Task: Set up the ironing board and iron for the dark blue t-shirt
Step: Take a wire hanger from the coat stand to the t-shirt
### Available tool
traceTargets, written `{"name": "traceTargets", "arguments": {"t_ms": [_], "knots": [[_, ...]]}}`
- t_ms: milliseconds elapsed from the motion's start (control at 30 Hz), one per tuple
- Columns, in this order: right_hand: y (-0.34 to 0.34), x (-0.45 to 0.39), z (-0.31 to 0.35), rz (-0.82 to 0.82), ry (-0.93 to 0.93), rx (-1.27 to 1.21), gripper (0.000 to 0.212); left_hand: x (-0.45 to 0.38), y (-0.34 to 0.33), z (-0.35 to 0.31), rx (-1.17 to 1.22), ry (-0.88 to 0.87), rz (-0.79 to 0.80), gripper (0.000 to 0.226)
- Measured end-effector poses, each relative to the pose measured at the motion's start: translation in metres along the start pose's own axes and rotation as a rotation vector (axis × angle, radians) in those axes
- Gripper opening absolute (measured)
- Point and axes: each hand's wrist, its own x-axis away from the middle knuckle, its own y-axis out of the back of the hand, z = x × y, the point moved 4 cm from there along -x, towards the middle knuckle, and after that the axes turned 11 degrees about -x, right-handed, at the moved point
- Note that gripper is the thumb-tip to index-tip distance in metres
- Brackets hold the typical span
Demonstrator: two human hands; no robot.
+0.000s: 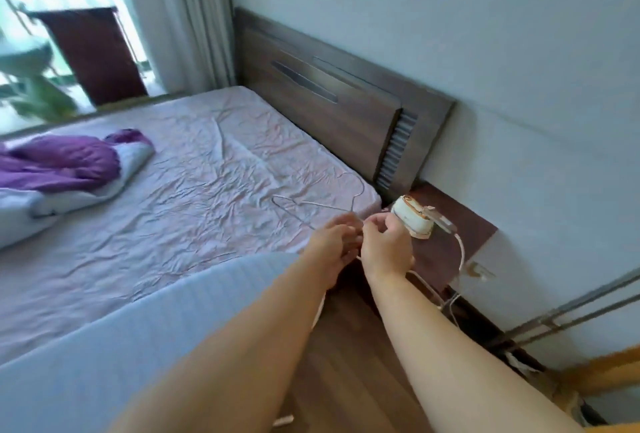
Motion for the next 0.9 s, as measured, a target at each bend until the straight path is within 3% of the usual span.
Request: {"name": "traceTargets", "arguments": {"t_ms": [233,467,900], "knots": [[-0.1,0.058,0.027,0.437,0.121,-0.046,0.007,0.042,0.112,-0.01,0.137,-0.12,-0.233,0.022],[-0.159,0.136,0.036,0.829,0.167,-0.031,0.007,0.105,0.191,0.014,0.305,-0.181,-0.6,0.015],[-0.222,0.333,0.047,1.345,0.401,-0.004,0.014,0.271,0.312,0.072,0.55,-0.279,-1.106,0.014]]}}
